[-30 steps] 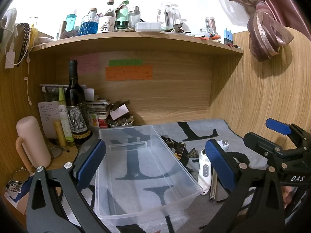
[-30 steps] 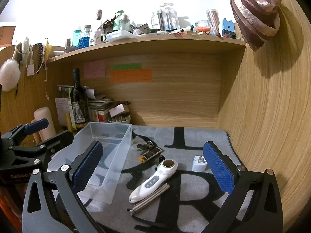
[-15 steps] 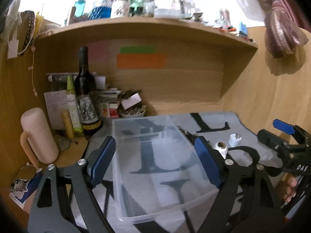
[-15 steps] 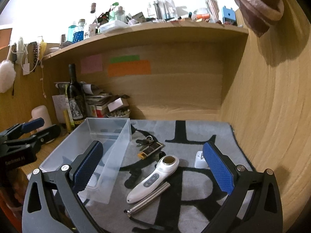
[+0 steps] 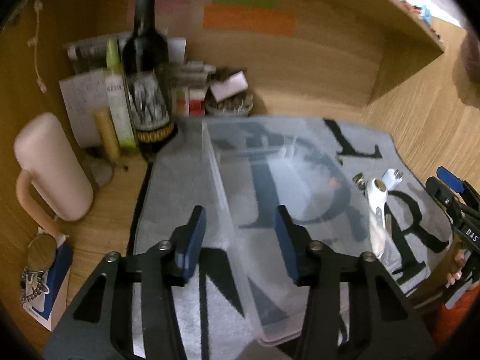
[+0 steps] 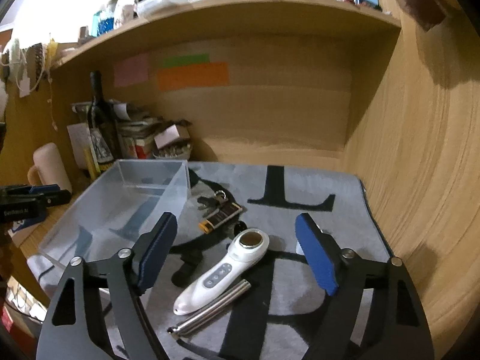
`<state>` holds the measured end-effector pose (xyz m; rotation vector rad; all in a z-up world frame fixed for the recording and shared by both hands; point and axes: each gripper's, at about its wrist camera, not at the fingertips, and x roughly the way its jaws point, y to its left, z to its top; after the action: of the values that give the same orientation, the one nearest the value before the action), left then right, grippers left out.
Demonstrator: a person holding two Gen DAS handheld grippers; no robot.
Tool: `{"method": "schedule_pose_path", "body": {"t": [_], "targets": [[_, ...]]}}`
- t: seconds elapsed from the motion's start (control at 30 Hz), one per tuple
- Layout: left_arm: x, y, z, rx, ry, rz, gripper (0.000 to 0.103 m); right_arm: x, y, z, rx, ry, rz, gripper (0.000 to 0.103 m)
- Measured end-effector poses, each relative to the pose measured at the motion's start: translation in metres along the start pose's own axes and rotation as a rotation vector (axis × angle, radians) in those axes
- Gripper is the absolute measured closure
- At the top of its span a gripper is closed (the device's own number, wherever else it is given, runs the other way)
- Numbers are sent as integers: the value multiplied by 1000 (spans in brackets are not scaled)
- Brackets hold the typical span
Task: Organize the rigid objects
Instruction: 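Steady the clear box rim with the left gripper while the right gripper grasps the white plug adapter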
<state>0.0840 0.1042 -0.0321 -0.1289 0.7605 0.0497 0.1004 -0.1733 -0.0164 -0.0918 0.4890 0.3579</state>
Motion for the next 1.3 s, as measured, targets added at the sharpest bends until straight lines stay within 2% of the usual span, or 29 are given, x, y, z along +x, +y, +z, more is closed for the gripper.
{"method": "schedule_pose_path", "body": {"t": [0.17, 0.3, 0.43, 0.53, 0.7, 0.9, 1.07, 1.2, 1.3], "targets": [[19, 7, 4, 23, 104, 16, 63, 16, -8, 0, 9, 61, -7, 33], [31, 9, 8, 32, 179, -10, 68, 30, -17, -1, 27, 111, -21, 37], [43, 12, 10, 15, 242, -44, 79, 44, -29, -4, 39, 166, -48, 42], [51, 15, 11, -7, 273, -76, 81, 53, -39, -6, 50, 206, -67, 43], [59, 15, 13, -25, 297, -99, 86, 69, -56, -8, 68, 265, -93, 43], [60, 12, 13, -23, 296, -91, 87, 97, -80, -12, 123, 351, -109, 44], [60, 11, 13, -2, 287, -73, 88, 120, -94, -17, 140, 423, -128, 60], [59, 10, 13, 0, 284, -65, 88, 128, -98, -21, 155, 434, -121, 68], [59, 10, 13, -3, 283, -63, 88, 126, -95, -22, 152, 418, -123, 69]]}}
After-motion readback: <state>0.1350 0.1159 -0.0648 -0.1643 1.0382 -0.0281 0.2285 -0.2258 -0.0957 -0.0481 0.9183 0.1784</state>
